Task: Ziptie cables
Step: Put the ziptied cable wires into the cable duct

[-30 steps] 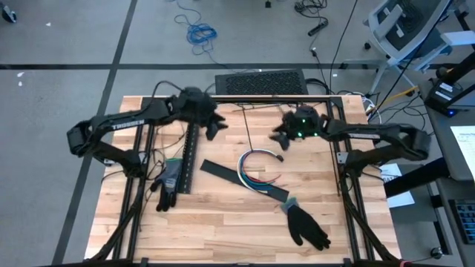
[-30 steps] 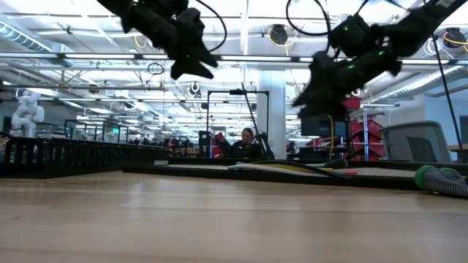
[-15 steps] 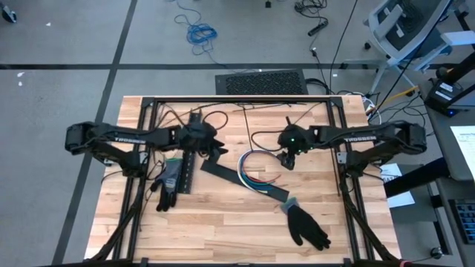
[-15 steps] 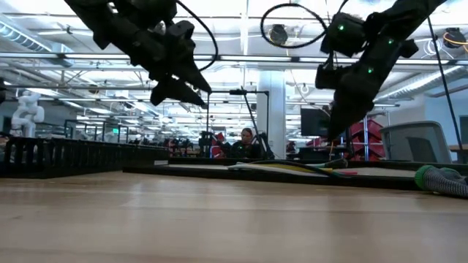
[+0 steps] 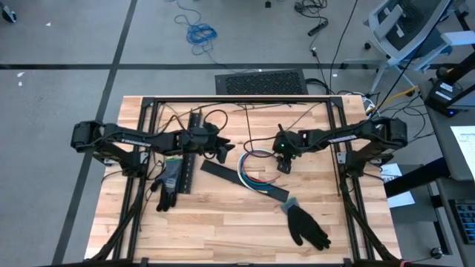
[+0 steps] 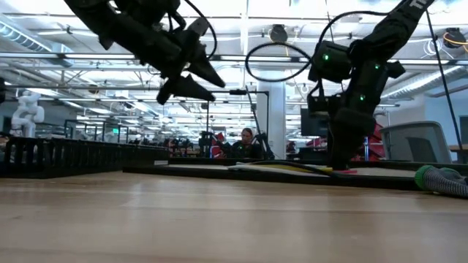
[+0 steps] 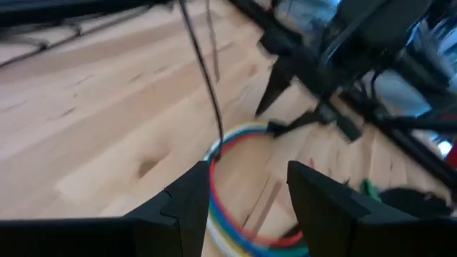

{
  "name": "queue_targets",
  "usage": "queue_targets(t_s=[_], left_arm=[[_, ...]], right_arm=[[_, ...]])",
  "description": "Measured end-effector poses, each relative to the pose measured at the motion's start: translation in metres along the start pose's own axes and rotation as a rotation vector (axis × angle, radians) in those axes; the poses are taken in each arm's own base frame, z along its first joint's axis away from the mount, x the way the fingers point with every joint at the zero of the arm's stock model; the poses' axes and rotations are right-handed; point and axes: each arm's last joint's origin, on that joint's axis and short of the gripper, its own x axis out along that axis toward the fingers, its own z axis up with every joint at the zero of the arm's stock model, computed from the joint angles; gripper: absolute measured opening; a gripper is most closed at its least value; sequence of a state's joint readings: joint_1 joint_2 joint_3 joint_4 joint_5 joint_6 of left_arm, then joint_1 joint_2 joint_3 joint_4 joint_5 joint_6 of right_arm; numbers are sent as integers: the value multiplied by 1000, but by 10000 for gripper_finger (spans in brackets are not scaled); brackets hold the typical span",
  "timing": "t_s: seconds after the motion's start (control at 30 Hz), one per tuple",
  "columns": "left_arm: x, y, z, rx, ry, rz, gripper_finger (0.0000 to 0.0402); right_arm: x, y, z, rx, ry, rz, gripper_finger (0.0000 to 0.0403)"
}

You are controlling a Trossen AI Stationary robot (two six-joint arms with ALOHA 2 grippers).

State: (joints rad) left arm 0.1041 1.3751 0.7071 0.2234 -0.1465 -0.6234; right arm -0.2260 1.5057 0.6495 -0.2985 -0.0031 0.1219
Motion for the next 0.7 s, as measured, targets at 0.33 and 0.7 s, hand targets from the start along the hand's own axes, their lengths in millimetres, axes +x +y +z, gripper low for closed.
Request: queue_targets(t_s=[0.33,0.7], left_arm=[[42,7,-24,-115,3,11,183],[49,-5,-10,-132,-70,22,183]], right_arm=[[9,-8,5,142,-45,-90,64],[7,-50,8,473,-115,-290,19]])
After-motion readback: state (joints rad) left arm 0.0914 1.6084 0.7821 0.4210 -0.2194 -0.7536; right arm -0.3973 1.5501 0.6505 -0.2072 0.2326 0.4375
